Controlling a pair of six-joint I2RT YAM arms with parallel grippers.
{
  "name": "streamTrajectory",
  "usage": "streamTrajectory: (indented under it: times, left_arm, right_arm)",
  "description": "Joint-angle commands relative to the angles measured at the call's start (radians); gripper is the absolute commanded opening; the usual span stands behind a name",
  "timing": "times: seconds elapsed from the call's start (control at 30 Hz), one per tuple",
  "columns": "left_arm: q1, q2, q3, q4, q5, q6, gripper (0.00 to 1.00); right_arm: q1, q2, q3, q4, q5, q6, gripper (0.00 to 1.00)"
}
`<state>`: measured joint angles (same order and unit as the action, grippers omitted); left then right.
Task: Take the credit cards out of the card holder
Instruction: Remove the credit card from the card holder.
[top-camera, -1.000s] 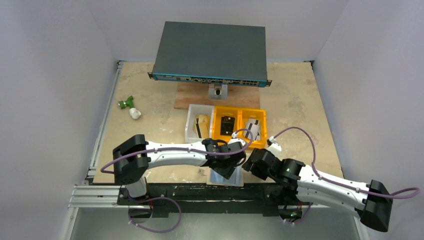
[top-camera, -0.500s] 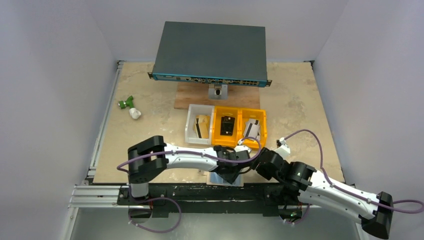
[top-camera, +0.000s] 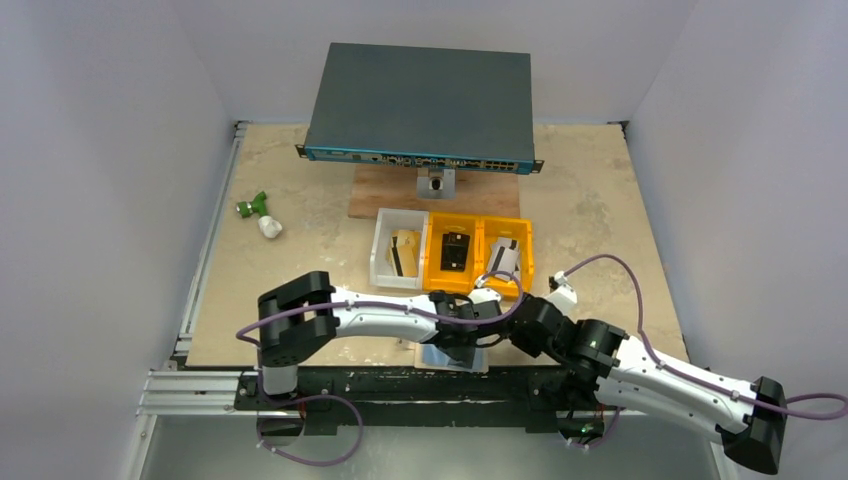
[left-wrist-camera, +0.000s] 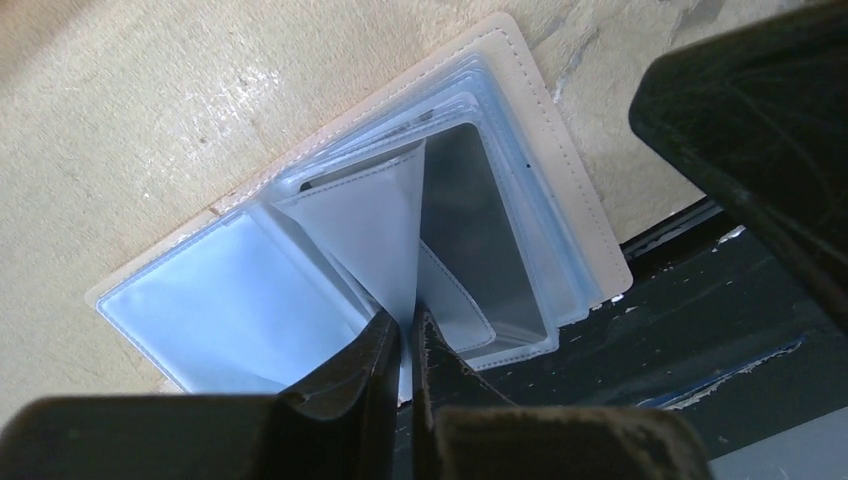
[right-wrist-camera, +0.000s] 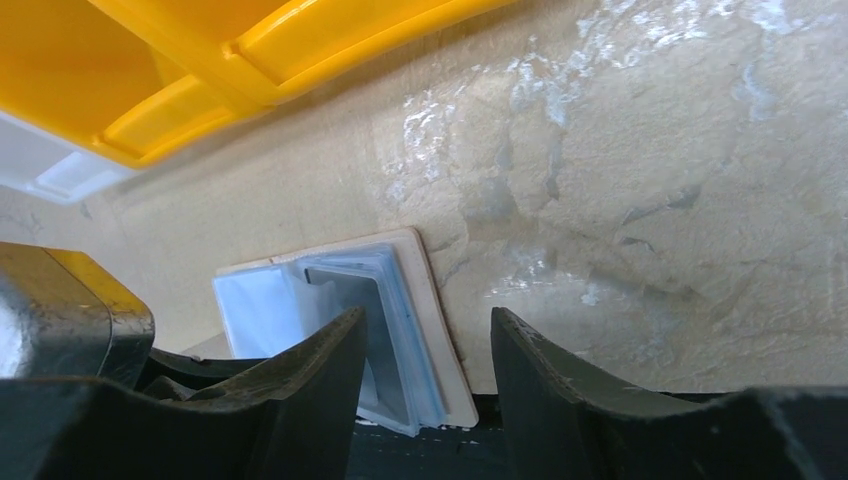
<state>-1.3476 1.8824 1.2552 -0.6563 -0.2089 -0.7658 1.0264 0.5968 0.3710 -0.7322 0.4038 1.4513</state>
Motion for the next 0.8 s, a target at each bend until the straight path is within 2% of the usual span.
streamTrajectory:
  times: [0.0, 0.17, 0.37, 0.63, 0.77]
  left_arm:
    - [0.027, 0.005, -0.121, 0.113, 0.047, -0.02, 0.05]
    - [0.083, -0.089, -0.245, 0.256, 0.157, -0.039, 0.01]
    - [0.136, -0.156, -0.374, 0.402, 0.277, -0.074, 0.0]
    - [0.157, -0.175, -0.433, 0.492, 0.342, -0.087, 0.0]
    - [0.167, -0.188, -0.452, 0.51, 0.356, -0.09, 0.0]
  right_arm:
    - [-0.002, 0.022, -0.007, 0.125, -0.035, -0.061, 0.47]
    - [-0.002, 0.115, -0.028, 0.358, -0.134, -0.175, 0.44]
    - [-0.002, 0.232, -0.027, 0.514, -0.195, -0.188, 0.36]
    - [-0.002, 0.346, -0.03, 0.625, -0.188, -0.167, 0.36]
    - [-0.002, 0.385, -0.036, 0.622, -0.181, -0.135, 0.36]
